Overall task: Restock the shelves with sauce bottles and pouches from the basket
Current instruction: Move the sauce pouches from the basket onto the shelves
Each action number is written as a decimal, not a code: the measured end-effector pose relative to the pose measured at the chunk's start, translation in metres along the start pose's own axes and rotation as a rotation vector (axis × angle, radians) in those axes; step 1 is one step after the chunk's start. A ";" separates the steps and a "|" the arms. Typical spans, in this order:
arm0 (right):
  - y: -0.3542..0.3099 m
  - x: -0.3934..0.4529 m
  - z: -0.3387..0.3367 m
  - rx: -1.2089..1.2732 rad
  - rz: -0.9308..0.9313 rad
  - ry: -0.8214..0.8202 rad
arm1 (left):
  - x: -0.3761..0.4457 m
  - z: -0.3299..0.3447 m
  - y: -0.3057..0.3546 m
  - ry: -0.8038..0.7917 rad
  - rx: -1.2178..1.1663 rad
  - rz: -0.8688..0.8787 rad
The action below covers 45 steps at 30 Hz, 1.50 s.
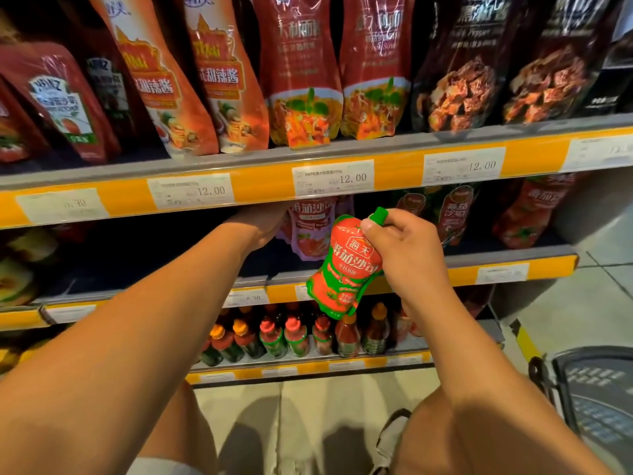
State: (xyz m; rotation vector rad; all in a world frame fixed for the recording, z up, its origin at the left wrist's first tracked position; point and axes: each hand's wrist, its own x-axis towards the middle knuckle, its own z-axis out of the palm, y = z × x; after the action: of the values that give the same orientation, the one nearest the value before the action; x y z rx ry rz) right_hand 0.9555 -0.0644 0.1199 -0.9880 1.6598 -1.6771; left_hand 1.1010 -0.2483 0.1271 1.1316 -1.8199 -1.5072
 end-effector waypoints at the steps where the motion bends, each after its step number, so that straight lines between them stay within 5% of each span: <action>1: 0.000 0.000 0.002 -0.005 -0.005 -0.008 | 0.000 0.000 0.000 0.006 -0.025 0.009; 11: -0.003 -0.008 0.030 -0.026 -0.071 -0.093 | -0.069 -0.060 -0.030 0.324 -0.365 0.172; 16: -0.005 -0.016 0.064 -0.030 -0.098 -0.131 | -0.107 -0.126 -0.092 0.486 0.315 0.156; 22: -0.014 -0.023 0.123 0.122 -0.018 -0.115 | -0.133 -0.170 -0.140 0.252 0.690 0.154; 29: -0.022 -0.013 0.186 0.272 0.144 0.124 | -0.128 -0.192 -0.158 0.100 1.132 0.129; 35: -0.033 -0.001 0.216 0.249 0.028 0.271 | -0.124 -0.199 -0.157 0.090 1.065 0.107; 38: -0.034 0.010 0.233 0.038 0.062 0.295 | -0.123 -0.200 -0.153 0.096 0.999 0.077; 42: -0.014 0.031 0.231 -0.445 0.185 0.196 | -0.122 -0.201 -0.150 0.084 0.953 0.052; 45: -0.003 0.045 0.246 -0.445 0.253 0.091 | -0.122 -0.203 -0.148 0.068 0.928 0.047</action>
State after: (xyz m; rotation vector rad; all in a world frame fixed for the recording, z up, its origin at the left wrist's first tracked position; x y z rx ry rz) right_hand 1.1328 -0.2407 0.1160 -0.8585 2.1760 -1.2290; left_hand 1.3689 -0.2581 0.0493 1.4701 -2.5428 -0.5297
